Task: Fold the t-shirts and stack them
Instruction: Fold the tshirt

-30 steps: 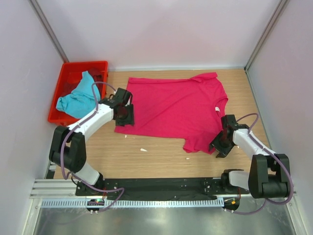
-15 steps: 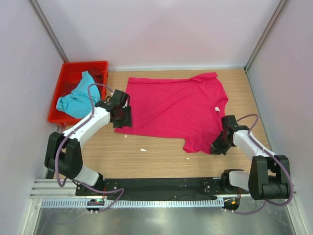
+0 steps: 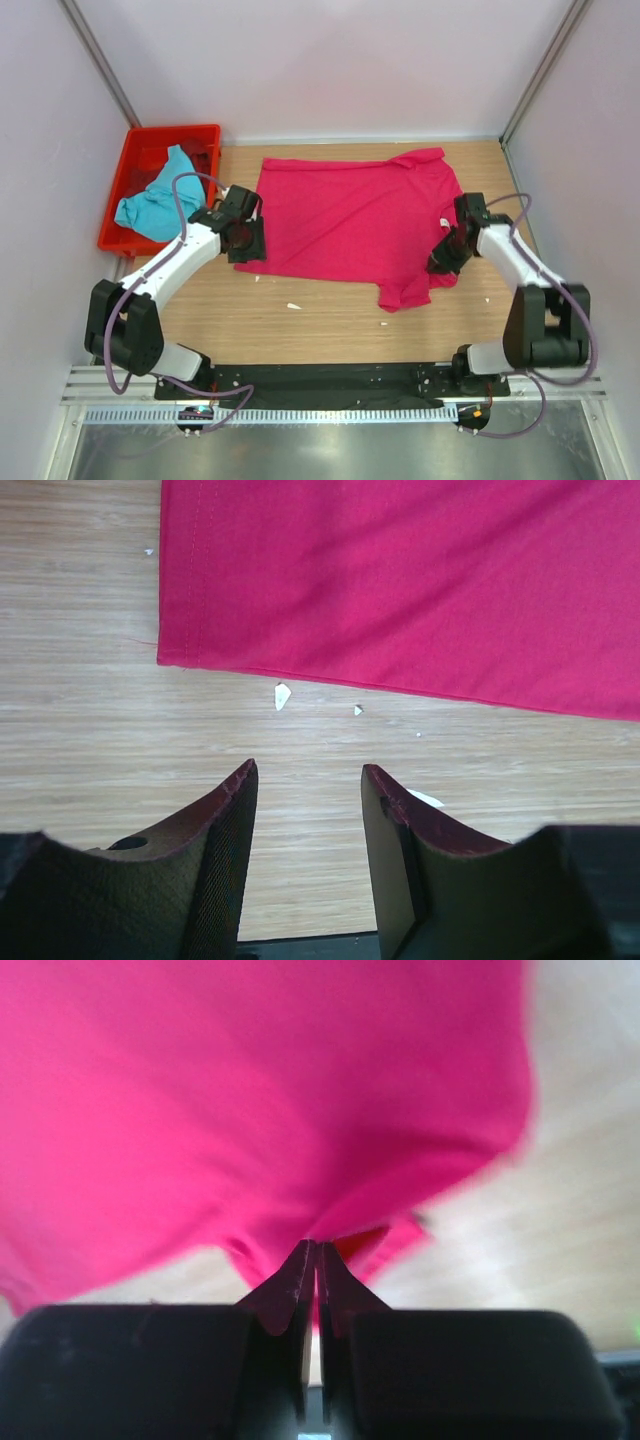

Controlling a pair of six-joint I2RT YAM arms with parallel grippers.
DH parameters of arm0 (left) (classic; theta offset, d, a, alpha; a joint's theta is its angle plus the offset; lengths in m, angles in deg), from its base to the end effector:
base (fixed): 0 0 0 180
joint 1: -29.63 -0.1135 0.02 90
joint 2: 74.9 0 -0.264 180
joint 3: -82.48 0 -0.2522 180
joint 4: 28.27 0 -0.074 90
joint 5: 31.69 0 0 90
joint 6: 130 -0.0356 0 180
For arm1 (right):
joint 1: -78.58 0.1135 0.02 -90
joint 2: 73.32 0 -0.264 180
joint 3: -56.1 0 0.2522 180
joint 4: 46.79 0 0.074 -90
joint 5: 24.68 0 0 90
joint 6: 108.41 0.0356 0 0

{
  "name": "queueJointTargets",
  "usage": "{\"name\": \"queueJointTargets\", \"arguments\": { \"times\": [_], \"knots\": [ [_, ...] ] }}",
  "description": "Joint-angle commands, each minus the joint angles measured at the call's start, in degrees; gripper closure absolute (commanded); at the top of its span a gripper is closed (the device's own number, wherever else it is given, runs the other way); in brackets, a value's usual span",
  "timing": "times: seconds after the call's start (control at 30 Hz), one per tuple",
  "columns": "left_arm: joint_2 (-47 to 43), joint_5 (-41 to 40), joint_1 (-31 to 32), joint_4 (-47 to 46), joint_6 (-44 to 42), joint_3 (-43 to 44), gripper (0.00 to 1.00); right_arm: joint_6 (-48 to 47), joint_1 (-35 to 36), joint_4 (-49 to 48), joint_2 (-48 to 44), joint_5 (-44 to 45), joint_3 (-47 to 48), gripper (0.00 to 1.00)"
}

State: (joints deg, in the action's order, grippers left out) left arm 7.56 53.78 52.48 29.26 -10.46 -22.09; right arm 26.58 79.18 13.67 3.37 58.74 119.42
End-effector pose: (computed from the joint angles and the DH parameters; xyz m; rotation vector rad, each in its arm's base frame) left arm 0.2616 -0.1072 0.2455 -0.1819 2.6977 -0.1734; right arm 0.2350 0.0065 0.2071 1.0770 2.7027 0.3143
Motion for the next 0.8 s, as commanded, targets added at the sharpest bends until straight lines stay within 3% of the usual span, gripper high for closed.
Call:
{"name": "queueJointTargets", "arguments": {
  "times": [0.0,0.03,0.1,0.2,0.27,0.37,0.4,0.5,0.57,0.7,0.77],
  "knots": [
    [0.34,-0.74,-0.26,0.35,-0.54,1.52,0.53,-3.15,0.10,-4.60,9.25,-1.41,9.66,0.75],
    [0.25,-0.91,-0.26,0.27,-0.54,1.52,0.53,-4.46,0.19,-3.99,10.40,-1.41,11.07,0.64],
    [0.16,-1.09,-0.18,0.26,-0.54,1.70,0.53,-8.32,0.19,-0.13,10.42,-0.89,13.45,0.53],
    [-0.63,-1.53,-0.18,0.62,-0.62,1.61,0.52,-11.05,0.10,3.29,3.77,2.53,10.30,0.47],
    [-1.33,-1.44,-0.26,1.05,-0.62,1.61,0.52,-11.68,0.10,5.15,-0.03,4.13,6.35,0.49],
    [-1.86,-1.18,-0.26,1.32,-0.80,1.52,0.52,-10.89,0.10,4.90,-4.26,3.34,0.55,0.64],
    [-1.86,-1.09,-0.26,1.41,-0.80,1.52,0.52,-10.72,0.10,4.46,-4.70,3.95,-0.59,0.74],
    [-1.25,-0.30,-0.35,1.58,-0.80,1.52,0.52,-10.80,0.10,2.00,-4.18,3.60,-3.76,0.82],
    [-0.55,0.23,-0.44,1.58,-0.80,1.70,0.52,-11.24,0.10,0.95,-2.60,3.60,-4.65,0.82],
    [-0.10,0.76,-0.88,1.85,-0.80,2.31,0.52,-11.77,0.19,-1.16,-0.75,4.13,-5.88,0.68],
    [-0.19,1.02,-1.40,1.85,-1.06,2.40,0.52,-11.77,0.19,-2.13,0.04,3.95,-6.75,0.66]
  ]
}}
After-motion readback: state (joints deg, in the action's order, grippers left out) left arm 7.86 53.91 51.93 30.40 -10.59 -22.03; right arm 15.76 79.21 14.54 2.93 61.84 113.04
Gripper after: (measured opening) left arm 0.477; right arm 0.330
